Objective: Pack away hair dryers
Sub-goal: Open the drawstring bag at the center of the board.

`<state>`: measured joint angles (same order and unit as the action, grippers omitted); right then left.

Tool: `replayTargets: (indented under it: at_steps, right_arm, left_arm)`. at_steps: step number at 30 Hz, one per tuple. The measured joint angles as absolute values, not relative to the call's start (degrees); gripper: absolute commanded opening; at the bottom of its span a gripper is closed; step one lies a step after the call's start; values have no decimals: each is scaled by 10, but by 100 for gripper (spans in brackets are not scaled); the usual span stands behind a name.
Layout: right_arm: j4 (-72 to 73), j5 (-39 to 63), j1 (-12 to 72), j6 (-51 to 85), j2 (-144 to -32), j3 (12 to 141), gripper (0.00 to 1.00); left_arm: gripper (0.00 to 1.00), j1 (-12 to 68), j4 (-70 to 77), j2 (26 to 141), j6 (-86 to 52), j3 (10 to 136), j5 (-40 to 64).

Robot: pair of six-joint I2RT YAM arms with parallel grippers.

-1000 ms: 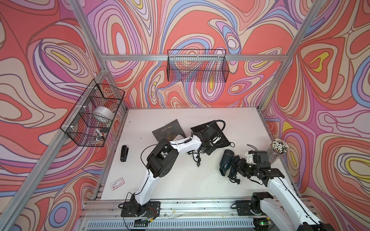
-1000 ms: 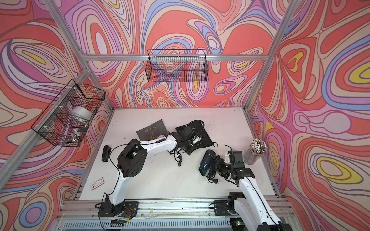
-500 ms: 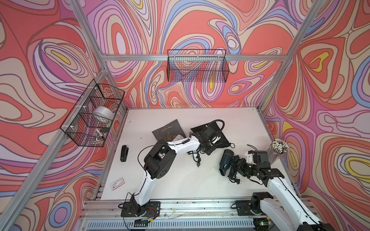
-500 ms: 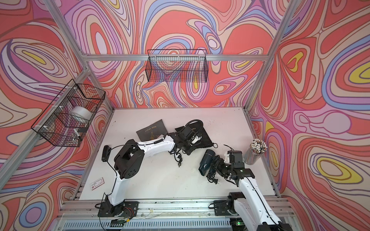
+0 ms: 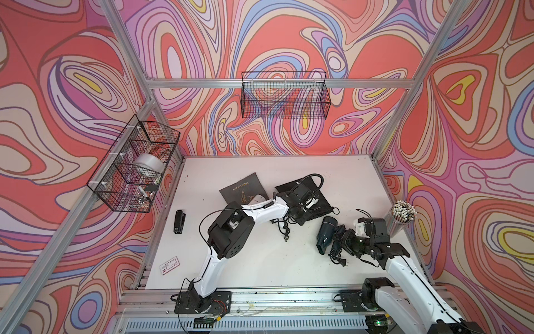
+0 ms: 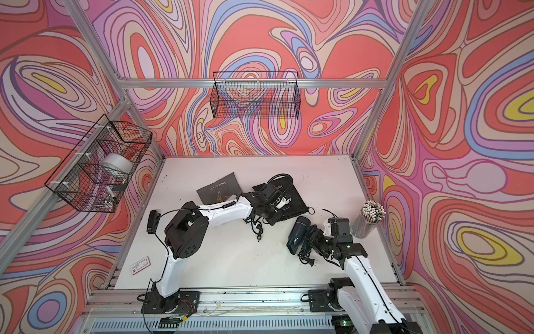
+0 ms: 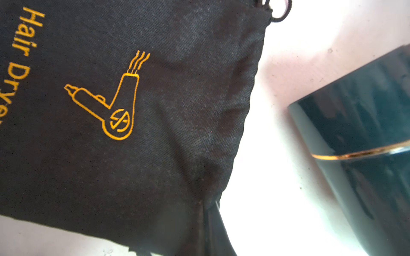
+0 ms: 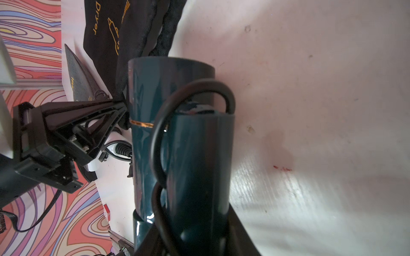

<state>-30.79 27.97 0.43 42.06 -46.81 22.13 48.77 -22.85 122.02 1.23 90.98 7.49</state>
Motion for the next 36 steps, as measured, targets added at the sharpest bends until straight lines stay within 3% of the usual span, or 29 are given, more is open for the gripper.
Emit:
replayTargets:
  at_steps: [13,27,36]
  right_arm:
    - [-291,300,11,416,-477,218,1]
    - [-207,256,144,428,-556,233,1]
    - [-203,243,148,427,-540,238,0]
  left_arm:
    - [0,489,-209,1213,3,910,52]
    - [0,542,-168,1173,46,910,-1]
    - [0,543,-116,1153,69,840,-17]
